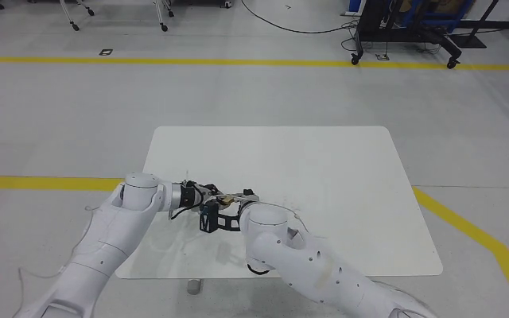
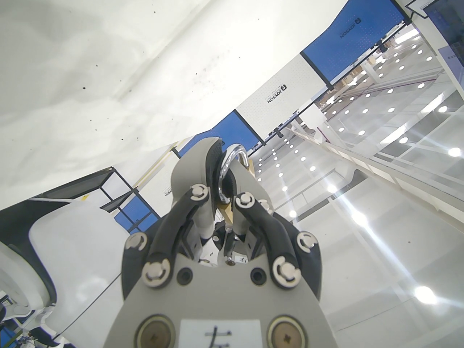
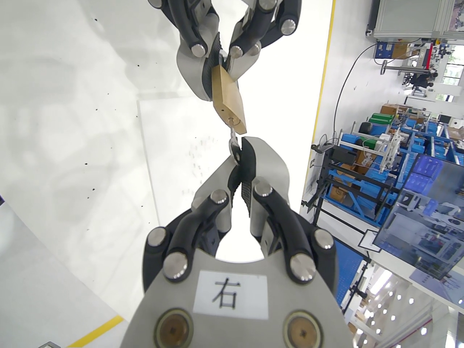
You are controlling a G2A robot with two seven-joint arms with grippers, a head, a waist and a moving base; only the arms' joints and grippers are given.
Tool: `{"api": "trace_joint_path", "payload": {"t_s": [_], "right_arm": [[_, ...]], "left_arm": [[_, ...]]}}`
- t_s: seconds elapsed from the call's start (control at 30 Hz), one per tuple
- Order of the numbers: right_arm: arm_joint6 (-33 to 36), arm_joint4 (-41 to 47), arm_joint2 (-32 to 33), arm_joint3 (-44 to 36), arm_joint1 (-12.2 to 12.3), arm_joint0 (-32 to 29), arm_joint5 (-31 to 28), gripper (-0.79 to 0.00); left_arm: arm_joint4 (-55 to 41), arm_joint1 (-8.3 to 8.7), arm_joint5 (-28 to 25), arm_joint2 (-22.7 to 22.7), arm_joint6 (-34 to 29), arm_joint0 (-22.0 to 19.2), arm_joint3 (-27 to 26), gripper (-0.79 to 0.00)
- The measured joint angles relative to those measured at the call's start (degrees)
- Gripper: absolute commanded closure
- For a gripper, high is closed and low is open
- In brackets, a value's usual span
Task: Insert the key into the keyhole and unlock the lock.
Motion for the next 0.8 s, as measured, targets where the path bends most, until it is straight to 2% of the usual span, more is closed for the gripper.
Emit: {"api": "trace_joint_path", "payload": {"t_s": [0.33, 0.37, 0.4, 0.43, 0.7, 0.8], "right_arm": [[0.20, 0.76, -1.10, 1.40, -0.50, 0.92, 0.21, 0.000], [0.16, 1.59, -0.94, 1.48, -0.62, 1.03, 0.16, -0.240], [0.12, 2.23, -0.75, 1.48, -0.69, 1.11, 0.12, -0.625], [0.11, 2.80, -0.52, 1.41, -0.74, 1.16, 0.11, -0.785], [-2.07, 7.84, 5.65, -1.78, -0.10, -0.93, 1.19, -0.785], [-2.08, 7.86, 5.74, -1.82, -0.07, -0.98, 1.20, -0.785]], "left_arm": [[-0.45, 0.20, -0.14, -0.14, -0.79, 0.08, -0.24, 0.000], [-0.45, 0.24, -0.21, -0.21, -0.84, 0.08, -0.21, 0.000], [-0.45, 0.27, -0.26, -0.27, -0.88, 0.08, -0.19, 0.000], [-0.48, 0.30, -0.33, -0.33, -0.94, 0.08, -0.17, 0.000], [-1.14, 0.40, -1.04, -0.93, -0.08, 0.04, 0.66, 0.000], [-1.83, 0.34, -1.40, -1.20, 0.42, -0.06, 1.21, 0.000]]}}
